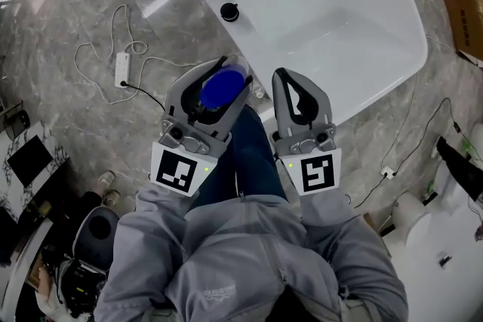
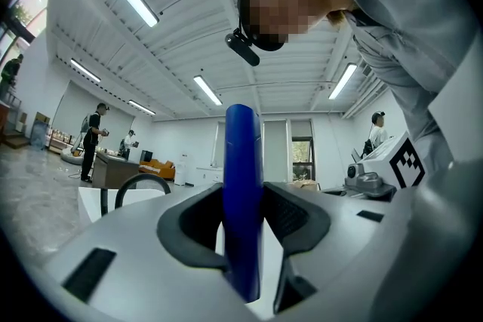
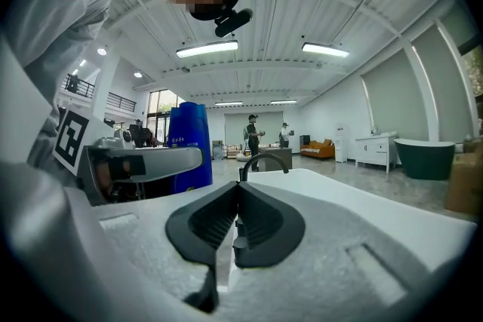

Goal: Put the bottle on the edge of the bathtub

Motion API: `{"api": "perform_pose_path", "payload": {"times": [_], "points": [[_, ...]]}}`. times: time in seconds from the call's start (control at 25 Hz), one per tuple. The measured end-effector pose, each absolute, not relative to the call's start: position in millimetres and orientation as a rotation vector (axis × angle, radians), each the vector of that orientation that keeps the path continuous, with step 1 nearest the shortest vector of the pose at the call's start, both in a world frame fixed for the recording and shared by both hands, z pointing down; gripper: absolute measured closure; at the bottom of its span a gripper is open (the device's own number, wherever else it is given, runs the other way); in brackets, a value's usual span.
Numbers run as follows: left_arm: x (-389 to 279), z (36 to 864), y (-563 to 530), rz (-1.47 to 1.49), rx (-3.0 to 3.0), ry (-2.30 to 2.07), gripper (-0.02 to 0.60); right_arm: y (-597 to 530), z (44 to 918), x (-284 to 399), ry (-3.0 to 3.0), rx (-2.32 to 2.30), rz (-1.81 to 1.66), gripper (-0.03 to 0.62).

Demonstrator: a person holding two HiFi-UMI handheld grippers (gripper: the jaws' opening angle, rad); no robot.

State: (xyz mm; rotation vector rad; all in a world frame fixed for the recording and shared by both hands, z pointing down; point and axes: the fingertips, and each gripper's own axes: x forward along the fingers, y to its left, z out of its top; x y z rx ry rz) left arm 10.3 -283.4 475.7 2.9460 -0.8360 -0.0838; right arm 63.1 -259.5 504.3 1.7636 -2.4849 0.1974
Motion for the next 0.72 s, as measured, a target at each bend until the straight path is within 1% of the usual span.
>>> {"api": "perform_pose_path", "payload": {"times": [0.2,0.72], "points": [[24,510,-290,-0.068,2.964,-0.854,0.425,-264,538,72,-2.474,1.728,0.19,0.591],[35,585,-311,0.013,2.926,-0.859,0.425,-284,601,78,-2.457,1.671,0.236,0.591]]}}
